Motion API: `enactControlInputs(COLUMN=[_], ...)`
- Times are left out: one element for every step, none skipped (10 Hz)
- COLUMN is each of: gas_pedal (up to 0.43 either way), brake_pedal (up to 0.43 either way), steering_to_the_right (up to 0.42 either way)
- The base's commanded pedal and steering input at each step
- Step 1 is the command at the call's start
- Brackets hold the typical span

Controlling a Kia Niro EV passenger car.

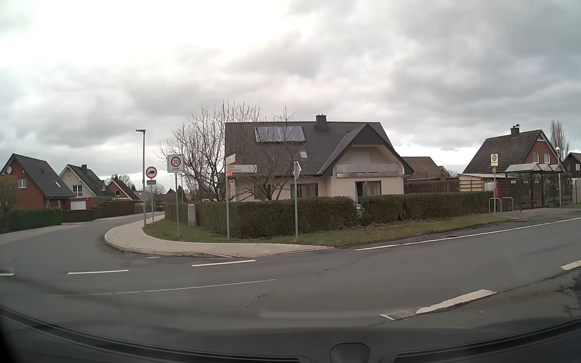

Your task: Follow the waypoints while adhering to traffic rules and regulations

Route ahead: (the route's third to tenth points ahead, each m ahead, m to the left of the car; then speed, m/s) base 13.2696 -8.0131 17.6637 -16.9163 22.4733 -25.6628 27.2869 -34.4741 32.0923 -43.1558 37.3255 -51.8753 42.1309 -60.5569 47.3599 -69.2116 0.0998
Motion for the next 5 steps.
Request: enactControlInputs(gas_pedal=[0.000, 0.000, 0.000, 0.000, 0.000], brake_pedal=[0.226, 0.207, 0.159, 0.061, 0.049], steering_to_the_right=[0.130, 0.132, 0.133, 0.136, 0.140])
